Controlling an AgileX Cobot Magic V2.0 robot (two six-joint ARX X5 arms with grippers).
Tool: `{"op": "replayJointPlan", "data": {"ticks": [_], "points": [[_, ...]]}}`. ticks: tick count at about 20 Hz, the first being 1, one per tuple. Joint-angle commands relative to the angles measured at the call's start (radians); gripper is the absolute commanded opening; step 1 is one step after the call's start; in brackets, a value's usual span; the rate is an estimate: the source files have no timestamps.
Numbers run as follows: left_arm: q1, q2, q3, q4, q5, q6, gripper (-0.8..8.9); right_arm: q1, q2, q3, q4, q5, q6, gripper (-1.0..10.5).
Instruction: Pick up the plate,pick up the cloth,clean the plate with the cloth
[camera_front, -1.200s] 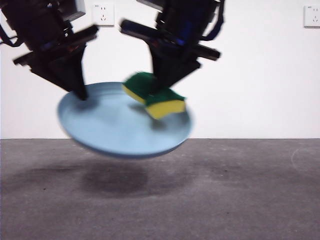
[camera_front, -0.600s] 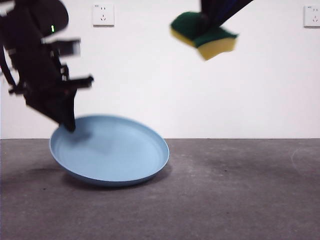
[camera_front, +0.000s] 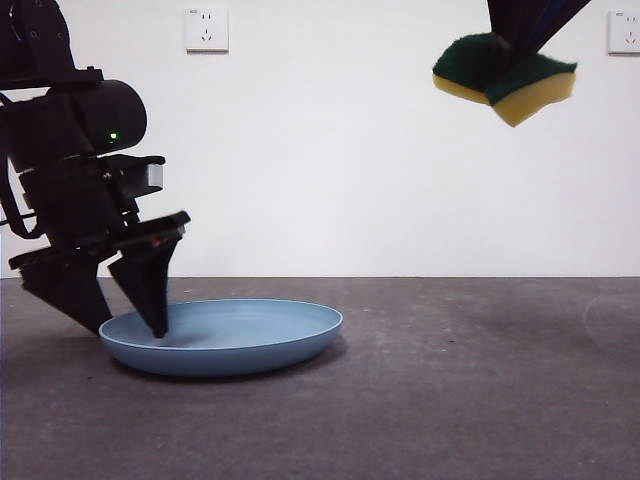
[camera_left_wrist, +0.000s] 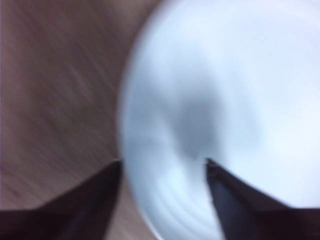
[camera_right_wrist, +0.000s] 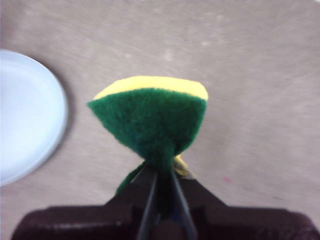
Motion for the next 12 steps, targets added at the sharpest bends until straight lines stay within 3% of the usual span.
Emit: {"op": "replayJointPlan", "data": {"ticks": [1, 4, 12], "points": [[-0.008, -0.068, -0.005, -0.004, 0.094, -0.034, 4.8, -0.057, 0.044, -0.006, 0.034, -0.151, 0.017, -0.1], [-0.024, -0.207, -0.005, -0.006, 0.139, -0.061, 4.71, -0.108, 0.128, -0.006, 0.077, -0.259, 0.02, -0.1], [-0.037, -0.549, -0.005, -0.1, 0.134, -0.075, 4.71, -0.151, 0.449, -0.006, 0.116, -0.255, 0.035, -0.1]]}}
